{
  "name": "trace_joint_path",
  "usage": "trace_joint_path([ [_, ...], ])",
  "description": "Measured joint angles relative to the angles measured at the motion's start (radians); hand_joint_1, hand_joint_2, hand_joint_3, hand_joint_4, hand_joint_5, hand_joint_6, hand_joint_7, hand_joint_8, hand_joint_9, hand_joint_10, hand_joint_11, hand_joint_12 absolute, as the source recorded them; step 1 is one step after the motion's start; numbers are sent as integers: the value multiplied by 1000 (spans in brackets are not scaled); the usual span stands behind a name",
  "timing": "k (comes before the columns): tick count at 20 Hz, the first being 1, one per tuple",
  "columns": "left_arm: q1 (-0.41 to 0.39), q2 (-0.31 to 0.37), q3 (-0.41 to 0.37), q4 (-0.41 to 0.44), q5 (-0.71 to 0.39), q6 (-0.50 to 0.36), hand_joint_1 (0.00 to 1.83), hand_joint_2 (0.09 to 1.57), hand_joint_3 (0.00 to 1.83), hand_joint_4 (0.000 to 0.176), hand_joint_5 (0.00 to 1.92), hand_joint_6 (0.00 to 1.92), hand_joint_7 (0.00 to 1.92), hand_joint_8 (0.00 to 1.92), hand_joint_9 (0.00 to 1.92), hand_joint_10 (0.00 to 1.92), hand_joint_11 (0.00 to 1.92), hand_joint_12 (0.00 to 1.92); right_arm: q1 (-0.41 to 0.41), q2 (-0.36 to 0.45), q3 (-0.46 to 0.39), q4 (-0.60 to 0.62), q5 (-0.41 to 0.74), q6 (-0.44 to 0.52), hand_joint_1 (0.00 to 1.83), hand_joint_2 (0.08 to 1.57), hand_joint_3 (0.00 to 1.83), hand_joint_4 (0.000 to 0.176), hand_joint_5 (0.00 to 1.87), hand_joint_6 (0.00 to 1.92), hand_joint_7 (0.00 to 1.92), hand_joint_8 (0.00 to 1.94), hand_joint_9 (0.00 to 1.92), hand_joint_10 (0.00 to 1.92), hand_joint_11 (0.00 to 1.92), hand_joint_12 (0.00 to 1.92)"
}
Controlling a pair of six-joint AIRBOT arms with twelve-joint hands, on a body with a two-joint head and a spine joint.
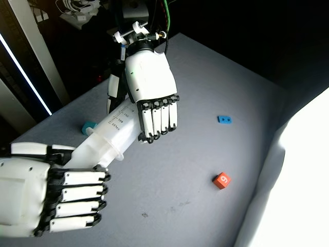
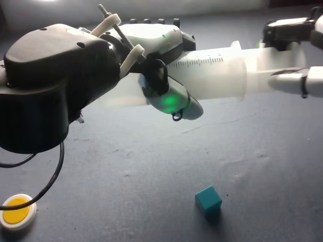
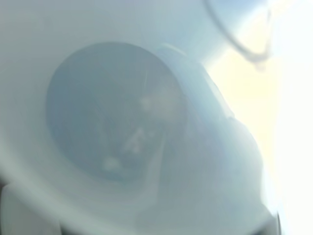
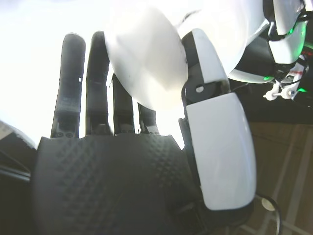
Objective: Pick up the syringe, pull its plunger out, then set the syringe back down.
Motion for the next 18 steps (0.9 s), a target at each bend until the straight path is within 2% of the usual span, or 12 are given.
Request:
trace_joint_path([
  [2,0,0,-1,0,6,0,1137,1304,1,0,652,1370,672,1678,577,1626,405,1836,-26,21,-5,-3,22,10,1075,1345,1,1,588,1514,596,1674,439,1471,189,1677],
  [4,0,0,-1,0,9,-2,1151,1293,0,0,673,1322,691,1662,591,1591,417,1798,-44,43,-5,-4,35,14,1080,1339,0,4,591,1511,613,1645,450,1463,206,1674],
  [9,-2,0,-1,2,9,-10,1159,1287,0,0,709,1276,676,1686,581,1643,410,1857,-80,97,-11,12,56,14,1092,1318,2,11,625,1483,640,1594,493,1424,238,1648],
  [13,-5,0,-1,7,7,-11,1131,1301,2,0,656,1386,676,1648,587,1593,394,1828,-118,129,-11,16,86,14,1073,1339,2,22,597,1563,604,1602,477,1428,207,1657],
  [15,-5,0,-1,7,-3,-8,1120,1308,3,0,642,1420,665,1657,578,1617,384,1844,-124,134,-11,19,88,11,1083,1332,0,15,609,1518,618,1608,480,1438,223,1658],
  [17,-5,0,-1,8,-10,-2,1126,1307,0,0,642,1406,671,1661,577,1622,392,1832,-130,136,-11,20,89,5,1087,1325,0,17,626,1503,618,1596,477,1418,224,1651],
  [18,-4,1,-1,7,-13,2,1132,1295,0,0,668,1381,686,1623,594,1578,414,1794,-130,136,-11,20,88,3,1089,1324,0,15,627,1494,620,1602,486,1417,232,1650],
])
